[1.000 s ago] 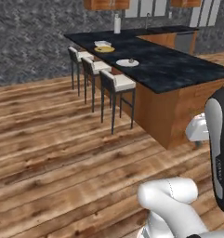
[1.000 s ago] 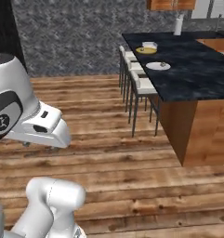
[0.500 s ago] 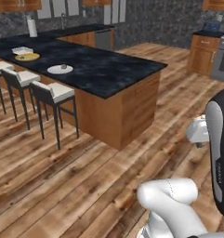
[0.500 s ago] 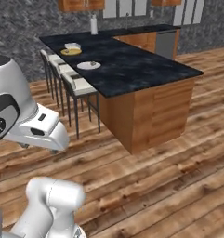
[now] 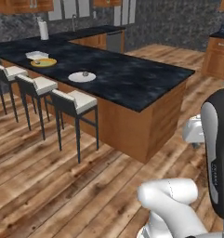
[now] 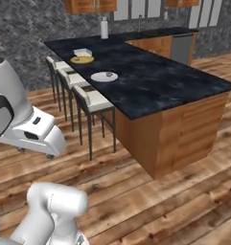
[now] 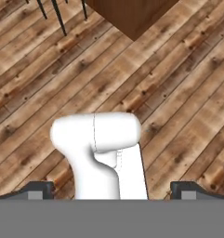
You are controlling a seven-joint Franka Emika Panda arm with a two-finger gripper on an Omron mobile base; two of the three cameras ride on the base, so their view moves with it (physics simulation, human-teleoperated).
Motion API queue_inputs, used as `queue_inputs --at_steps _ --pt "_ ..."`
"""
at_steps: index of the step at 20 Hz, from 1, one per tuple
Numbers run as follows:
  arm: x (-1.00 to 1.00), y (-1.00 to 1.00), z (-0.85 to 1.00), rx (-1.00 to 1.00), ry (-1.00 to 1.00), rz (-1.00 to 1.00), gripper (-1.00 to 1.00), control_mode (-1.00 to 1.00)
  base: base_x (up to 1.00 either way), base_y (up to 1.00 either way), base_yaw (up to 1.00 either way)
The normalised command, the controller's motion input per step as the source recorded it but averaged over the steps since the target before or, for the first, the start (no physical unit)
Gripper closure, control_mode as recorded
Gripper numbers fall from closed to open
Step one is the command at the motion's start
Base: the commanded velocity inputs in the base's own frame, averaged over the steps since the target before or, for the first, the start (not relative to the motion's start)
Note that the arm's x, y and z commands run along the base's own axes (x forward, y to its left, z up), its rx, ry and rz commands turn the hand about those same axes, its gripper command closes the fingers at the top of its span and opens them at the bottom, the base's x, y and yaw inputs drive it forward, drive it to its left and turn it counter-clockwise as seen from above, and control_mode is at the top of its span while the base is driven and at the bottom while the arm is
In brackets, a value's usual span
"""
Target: Place two dumplings into each of the tupperware containers and then place the containers in the fridge.
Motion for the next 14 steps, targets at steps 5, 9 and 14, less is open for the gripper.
queue_inputs --at_steps 5,9,14 --pt "0.0 0.0 0.0 0.0 0.0 0.0 -1.0 1.0 1.0 1.0 0.0" --pt "0.0 0.0 0.0 0.0 0.0 0.0 -1.0 1.0 1.0 1.0 -0.03" --pt "0.0 0.0 0.0 0.0 0.0 0.0 -1.0 1.0 1.0 1.0 -0.15"
